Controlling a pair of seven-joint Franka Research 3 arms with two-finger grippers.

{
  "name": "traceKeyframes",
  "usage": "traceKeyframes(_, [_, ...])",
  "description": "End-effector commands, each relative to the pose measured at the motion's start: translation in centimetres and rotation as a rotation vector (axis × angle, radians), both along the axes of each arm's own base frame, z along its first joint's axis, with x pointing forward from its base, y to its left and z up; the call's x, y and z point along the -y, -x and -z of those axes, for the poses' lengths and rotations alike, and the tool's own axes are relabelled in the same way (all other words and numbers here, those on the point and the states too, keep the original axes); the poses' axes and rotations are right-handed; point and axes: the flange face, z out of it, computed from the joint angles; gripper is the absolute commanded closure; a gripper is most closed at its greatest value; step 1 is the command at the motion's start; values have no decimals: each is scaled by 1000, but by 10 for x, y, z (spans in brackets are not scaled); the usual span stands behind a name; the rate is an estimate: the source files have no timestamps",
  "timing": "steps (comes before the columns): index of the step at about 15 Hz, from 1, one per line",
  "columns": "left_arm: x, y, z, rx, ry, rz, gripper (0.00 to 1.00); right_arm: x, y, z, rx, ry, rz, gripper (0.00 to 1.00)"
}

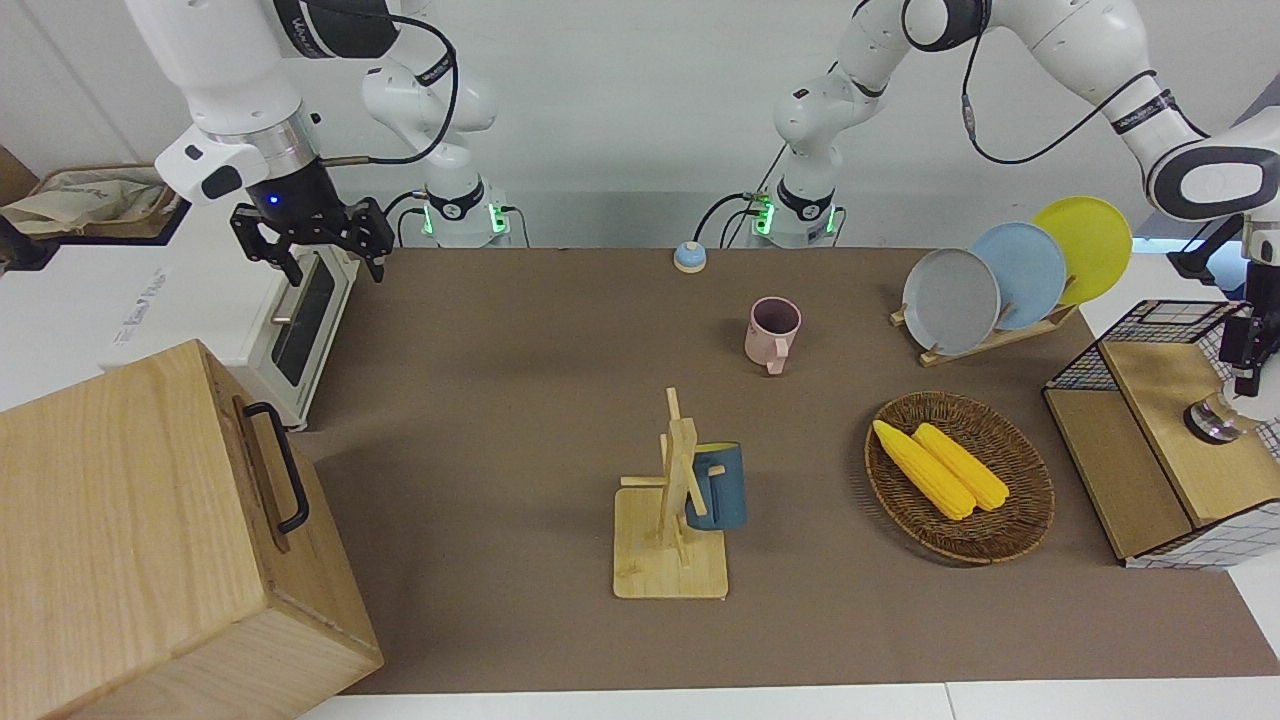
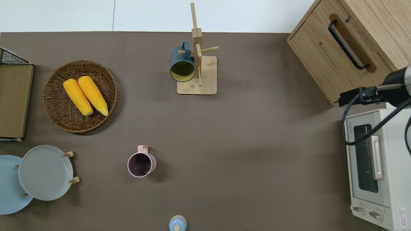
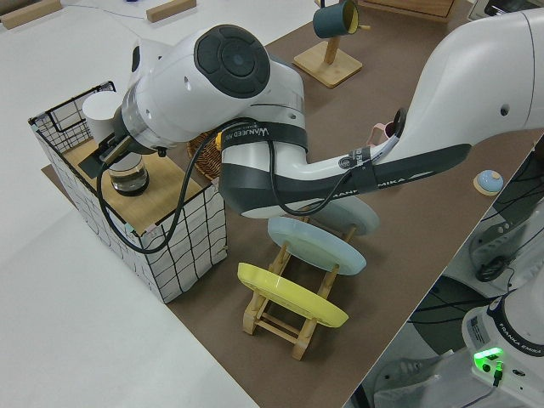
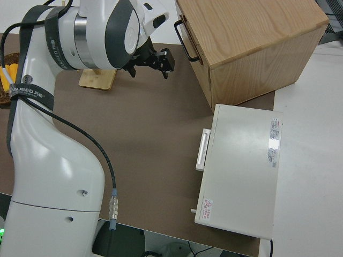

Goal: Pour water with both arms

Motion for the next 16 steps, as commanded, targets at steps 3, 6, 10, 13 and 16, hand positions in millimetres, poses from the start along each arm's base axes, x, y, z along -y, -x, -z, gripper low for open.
traceKeyframes(3, [5,11,-38,-147,23,-11,2,0,2,-4,12,-19,-9,9])
traceKeyframes(6, [9,24,-60,-195,2,-26,2,0,2,-4,12,-19,-9,9])
traceKeyframes(10, [13,47,-81,-272,22,-27,2,0,2,-3,10,-19,-9,9])
traceKeyframes(13, [29,56,-93,-329,45,-47,2,0,2,-4,12,-19,-9,9])
traceKeyframes(16, [62,59,-102,-403,96,-71,0,0,2,-4,12,-19,-9,9])
